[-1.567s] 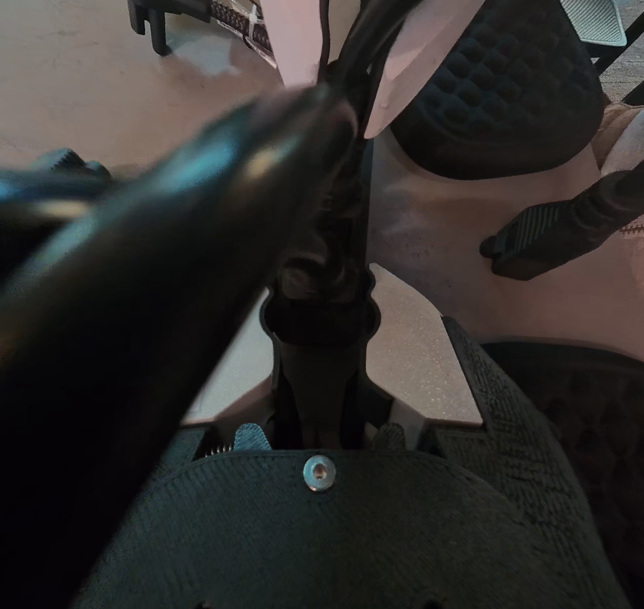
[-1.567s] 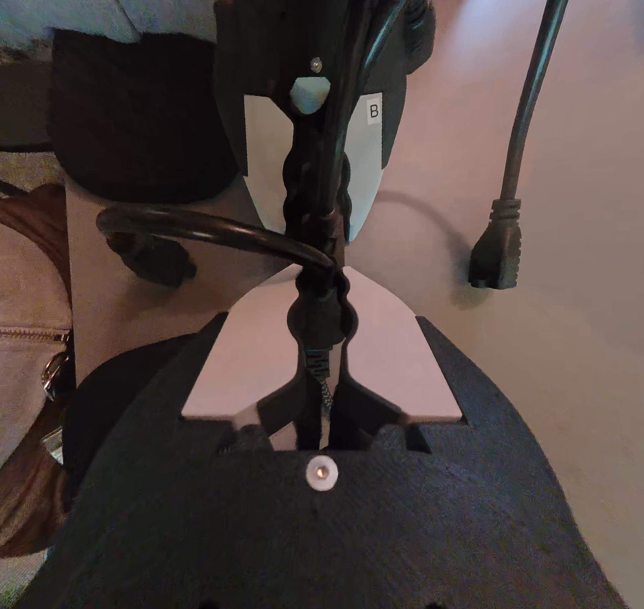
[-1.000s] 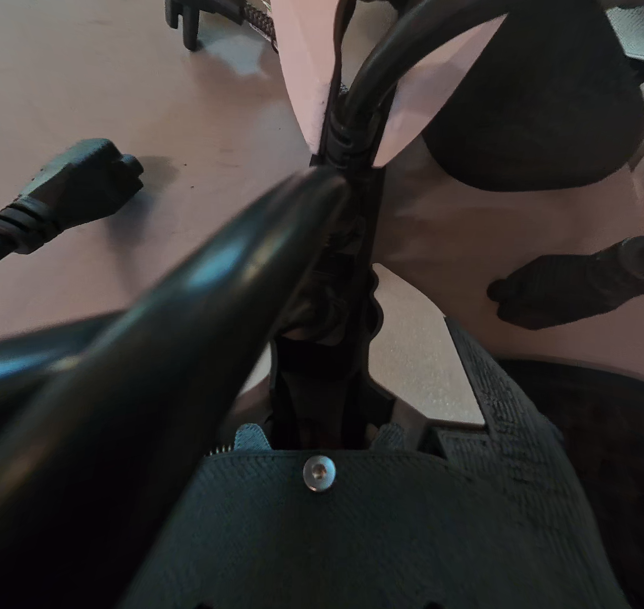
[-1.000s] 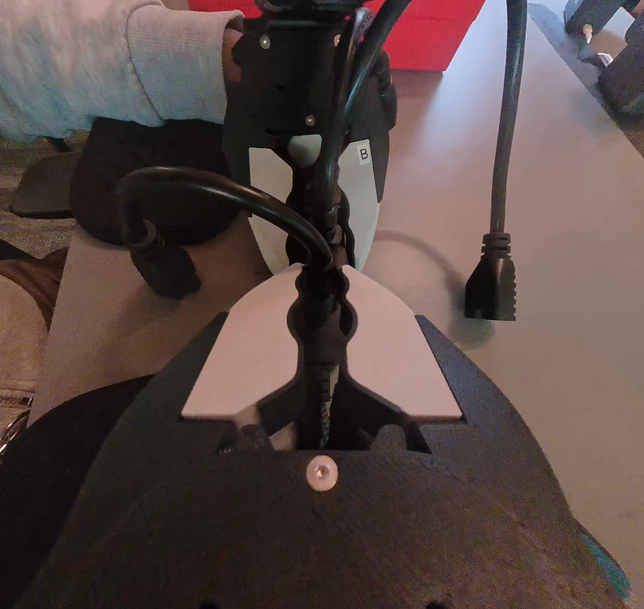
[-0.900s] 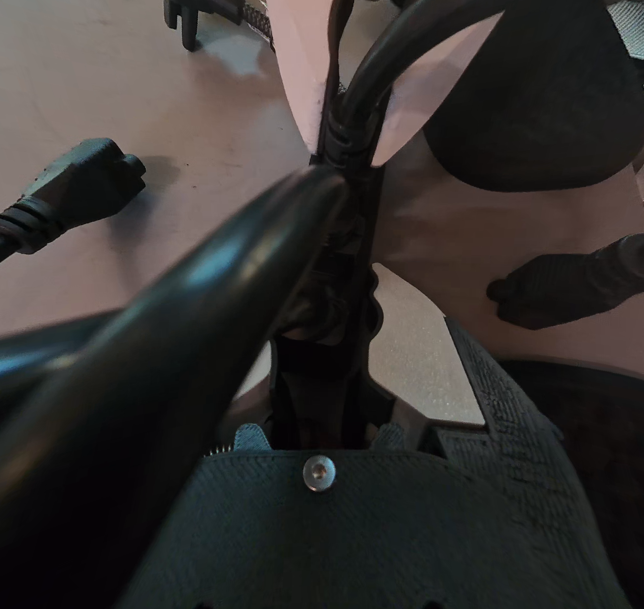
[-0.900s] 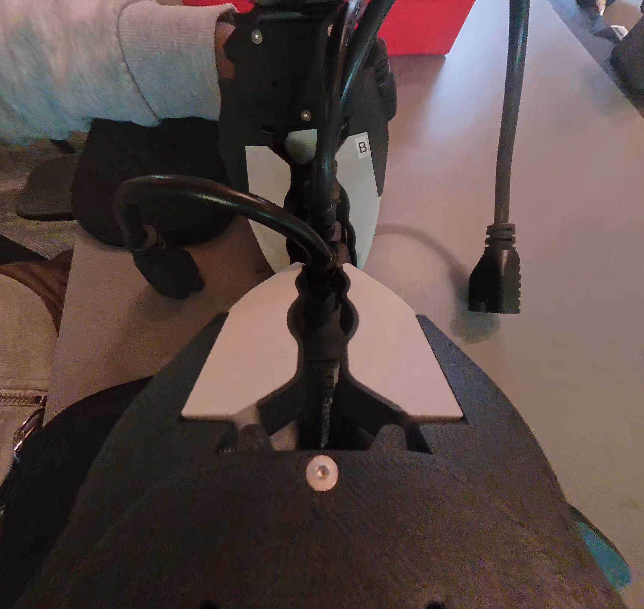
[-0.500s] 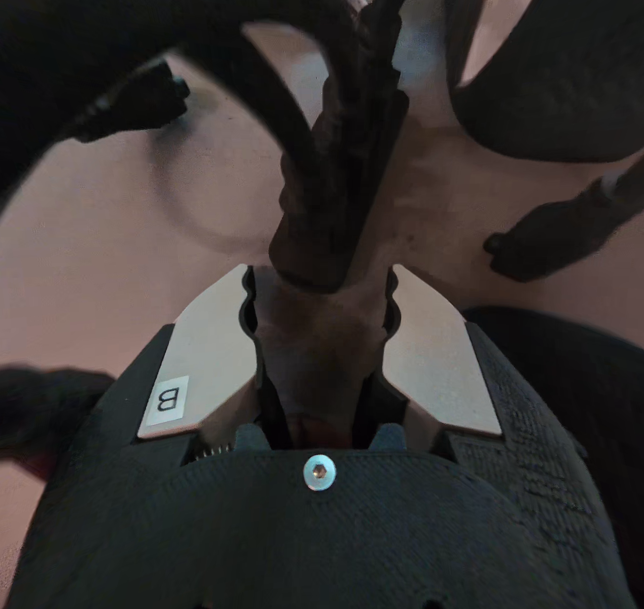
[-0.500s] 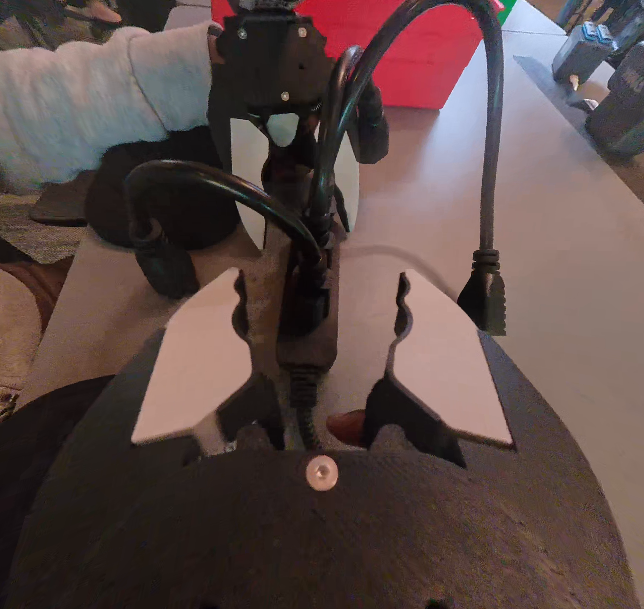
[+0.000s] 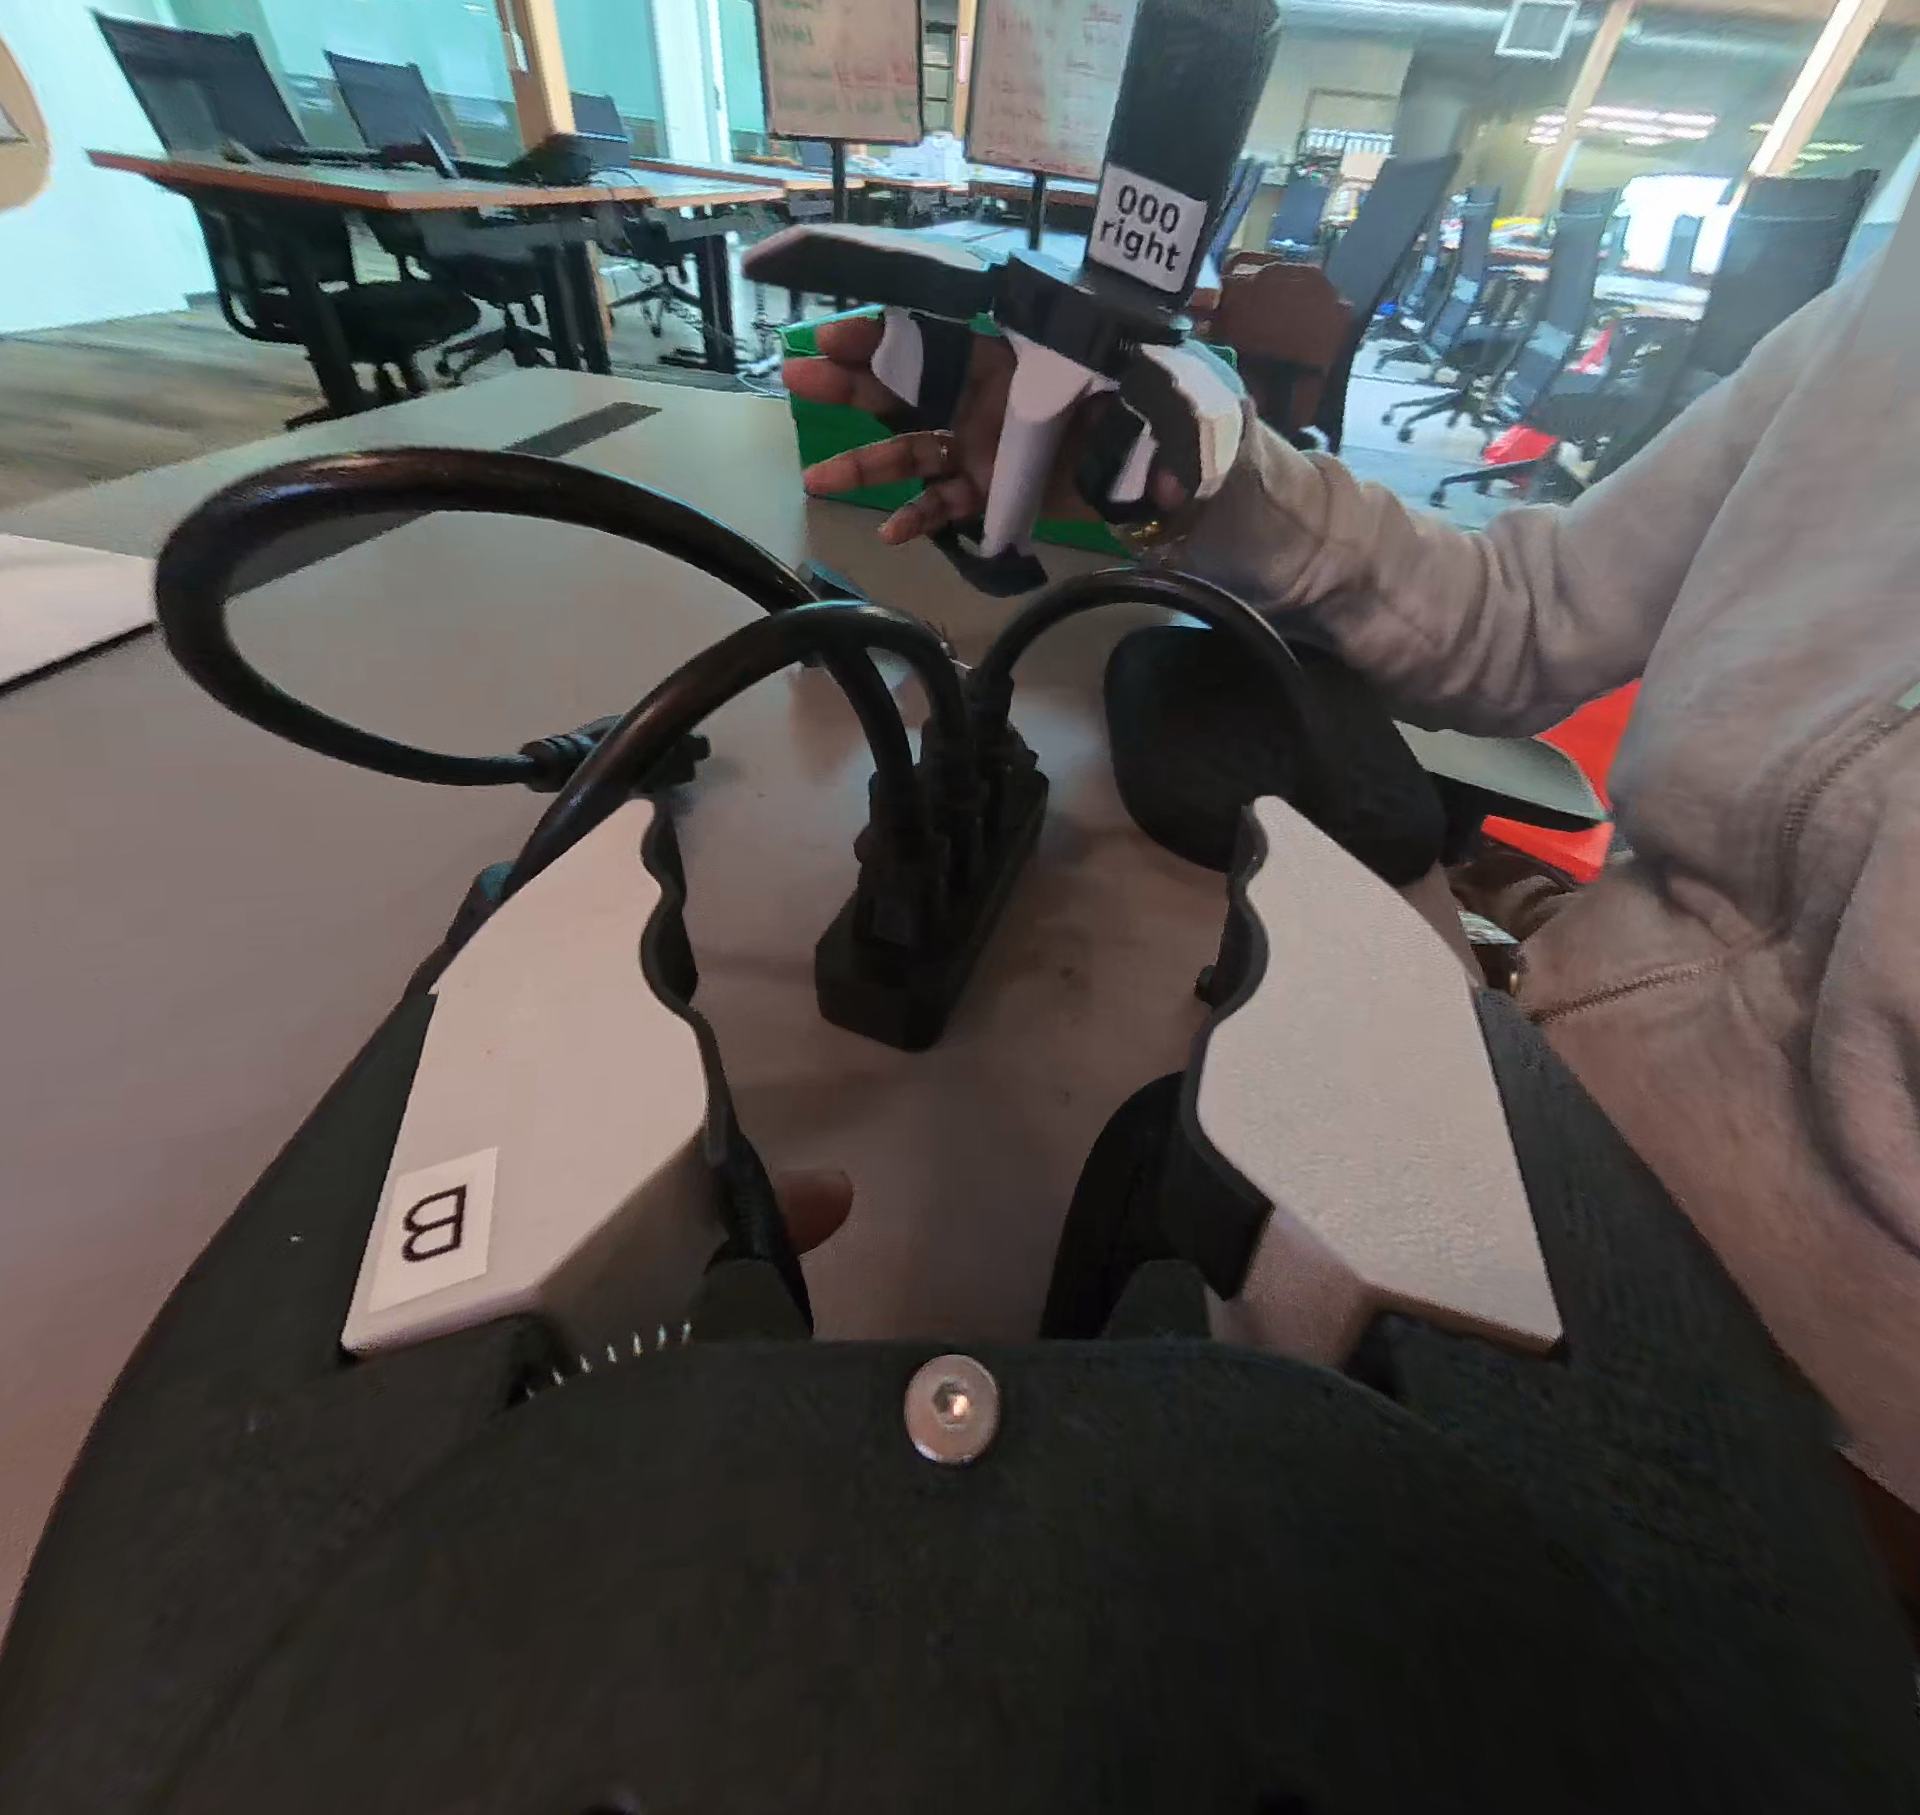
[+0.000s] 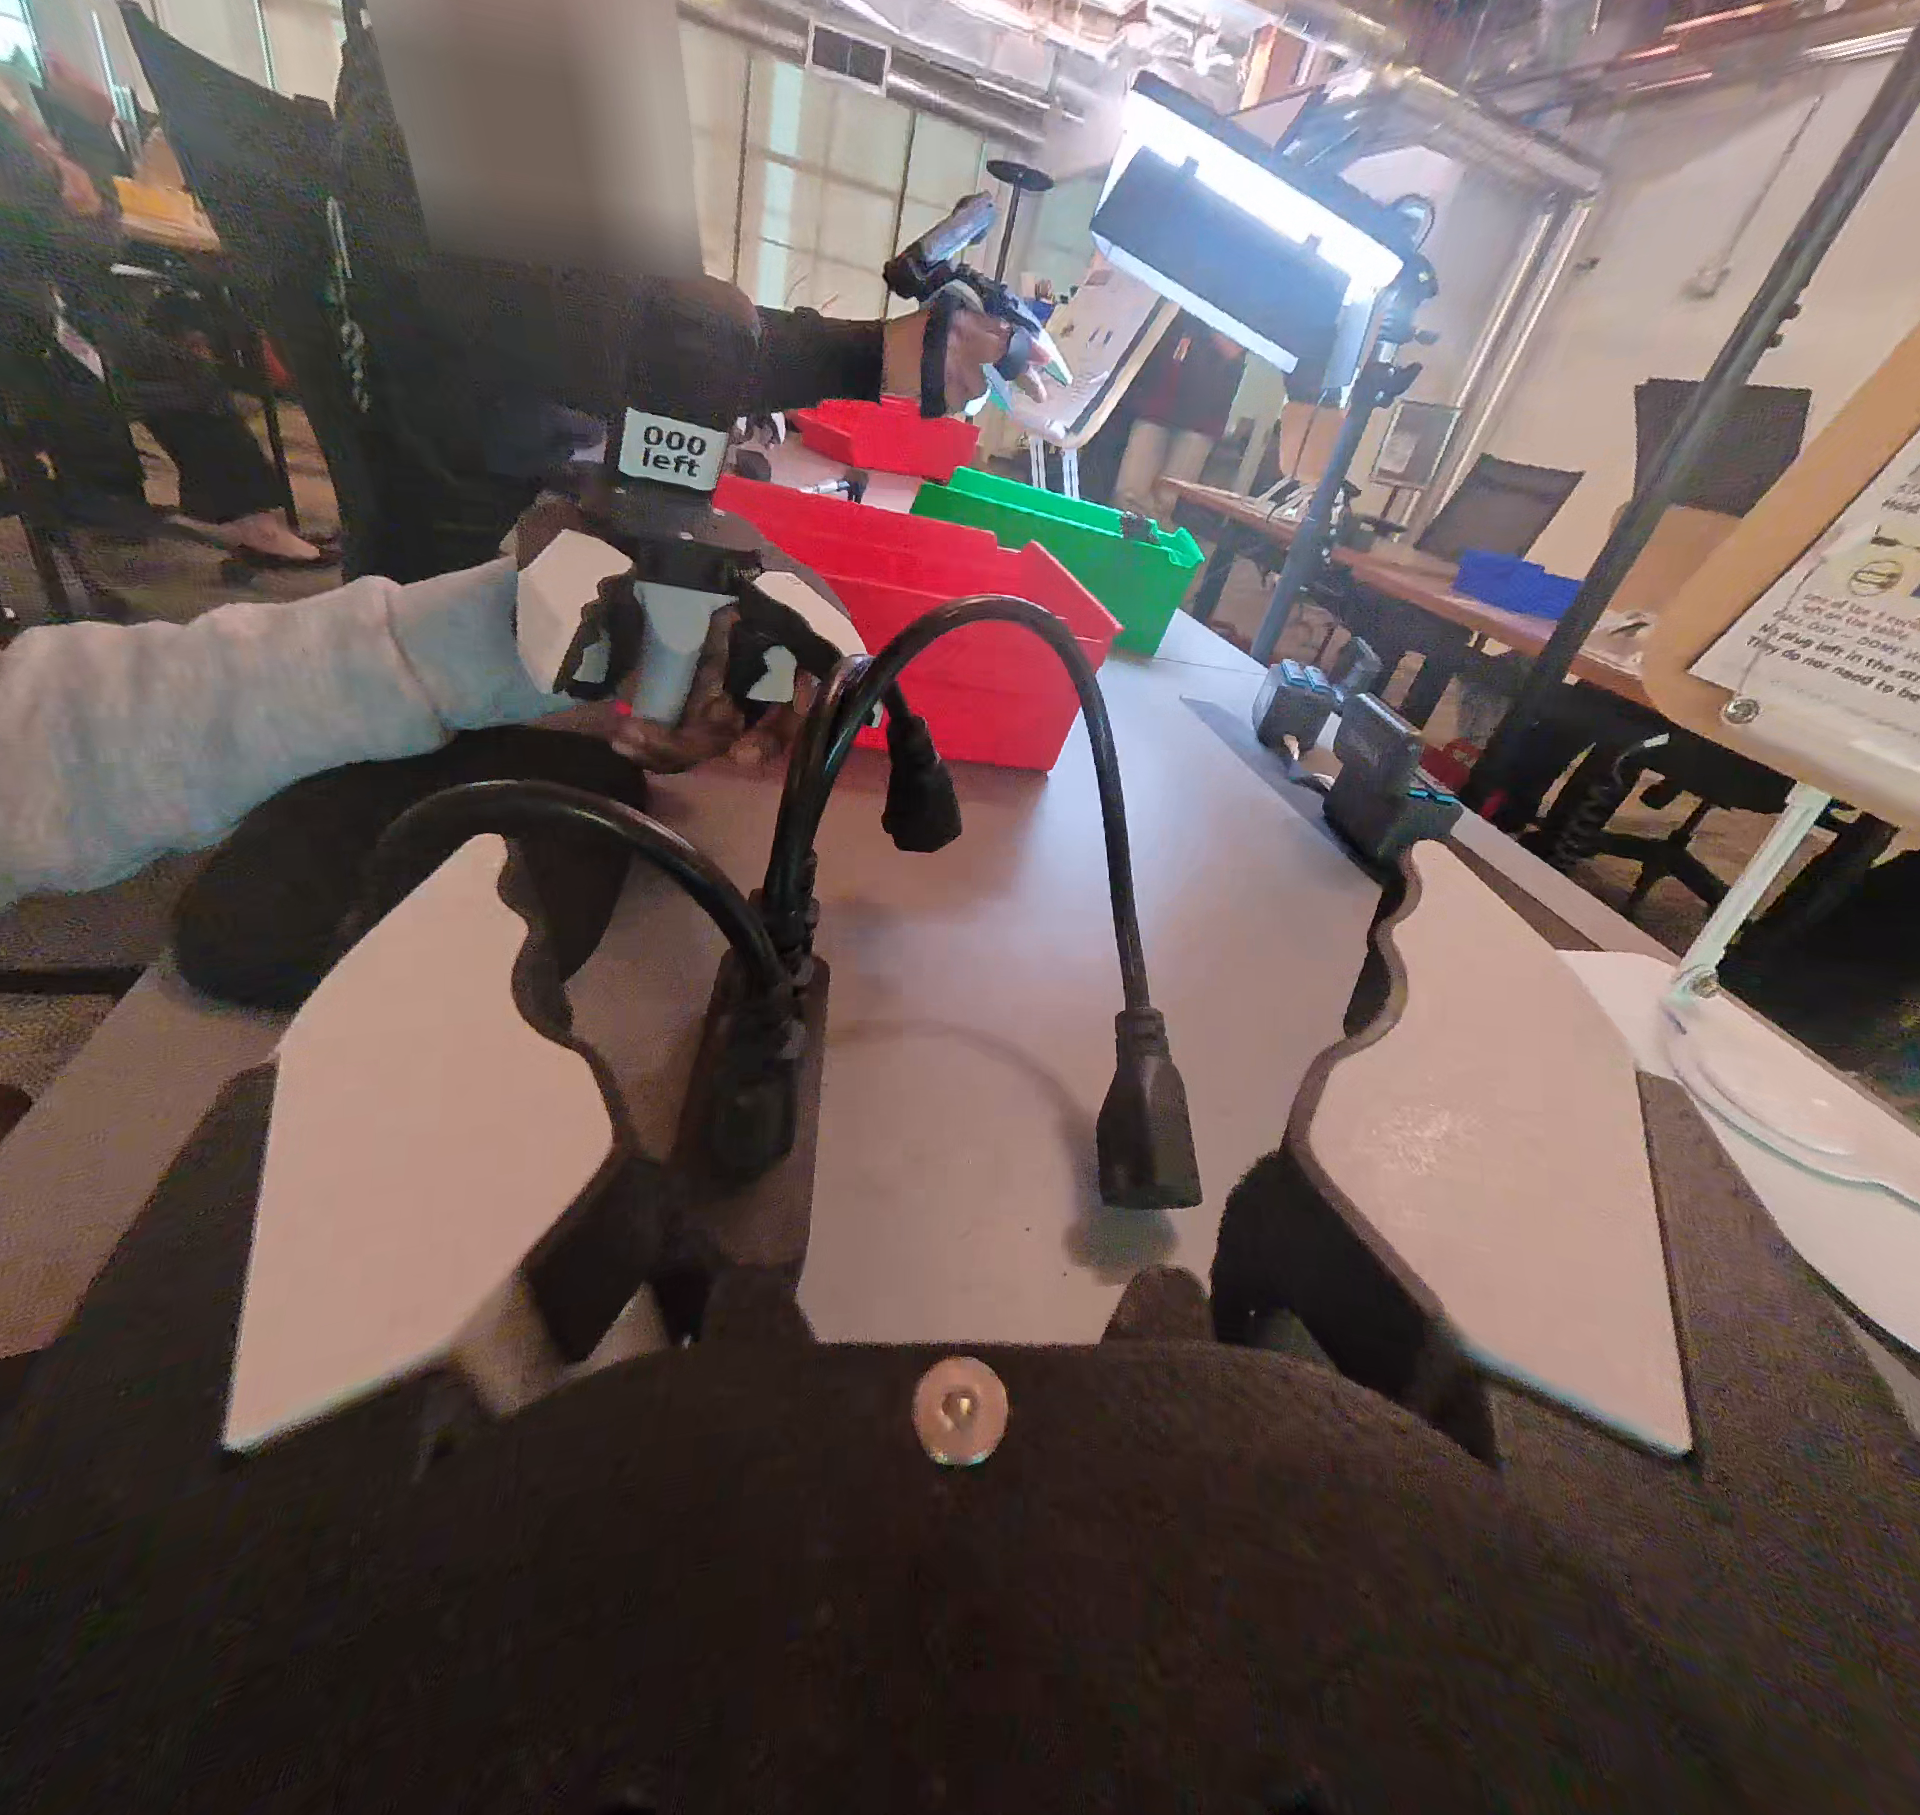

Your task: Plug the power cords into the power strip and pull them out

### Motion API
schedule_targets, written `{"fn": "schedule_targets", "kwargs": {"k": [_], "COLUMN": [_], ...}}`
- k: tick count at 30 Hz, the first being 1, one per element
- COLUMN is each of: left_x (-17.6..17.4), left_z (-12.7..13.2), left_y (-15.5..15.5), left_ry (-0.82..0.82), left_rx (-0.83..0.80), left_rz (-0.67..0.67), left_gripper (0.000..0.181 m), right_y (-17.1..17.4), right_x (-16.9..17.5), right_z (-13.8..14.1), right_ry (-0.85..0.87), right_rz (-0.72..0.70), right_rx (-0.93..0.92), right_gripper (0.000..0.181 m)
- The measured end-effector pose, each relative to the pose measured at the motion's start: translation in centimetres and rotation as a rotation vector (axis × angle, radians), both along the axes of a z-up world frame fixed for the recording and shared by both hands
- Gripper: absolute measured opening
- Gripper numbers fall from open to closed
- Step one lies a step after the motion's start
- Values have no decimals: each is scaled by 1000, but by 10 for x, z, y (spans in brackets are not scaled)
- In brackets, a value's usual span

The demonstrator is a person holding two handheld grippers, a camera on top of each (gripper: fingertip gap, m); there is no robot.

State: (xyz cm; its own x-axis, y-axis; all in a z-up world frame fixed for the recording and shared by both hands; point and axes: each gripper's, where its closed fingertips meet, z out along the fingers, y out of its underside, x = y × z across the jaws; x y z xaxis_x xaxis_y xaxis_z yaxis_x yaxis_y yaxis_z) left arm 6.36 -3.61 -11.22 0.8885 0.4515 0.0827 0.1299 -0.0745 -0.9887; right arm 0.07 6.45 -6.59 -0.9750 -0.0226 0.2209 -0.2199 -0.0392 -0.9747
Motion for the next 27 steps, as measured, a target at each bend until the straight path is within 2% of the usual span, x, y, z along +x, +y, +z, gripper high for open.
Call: {"fn": "schedule_targets", "kwargs": {"k": [5,9,11,13,16,18,20,22,23,27], "left_x": [3,5,15,24,30,34,35,28,26,35], "left_z": [-1,18,28,26,15,11,13,28,37,39], "left_y": [-3,-18,-22,-25,-34,-37,-41,-45,-43,-2], "left_ry": [41,207,206,166,99,73,90,149,167,140], "left_rx": [-13,3,-15,-122,-318,-379,-401,-385,-359,-341], "left_rz": [74,297,353,410,541,631,720,804,822,652], "left_gripper": [101,108,109,114,134,145,146,146,146,145], "right_y": [0,-2,-2,-3,-3,-4,-5,-4,-3,4], "right_x": [10,14,20,27,32,33,29,19,15,14], "right_z": [-6,-24,-34,-42,-52,-49,-35,-19,-13,-2], "right_ry": [-19,-27,-51,-80,-87,-97,-114,-117,-113,-106], "right_rz": [63,82,114,151,171,178,158,105,84,95], "right_rx": [47,161,224,278,344,328,251,153,115,69], "right_gripper": [146,146,146,146,145,146,146,146,146,146]}}
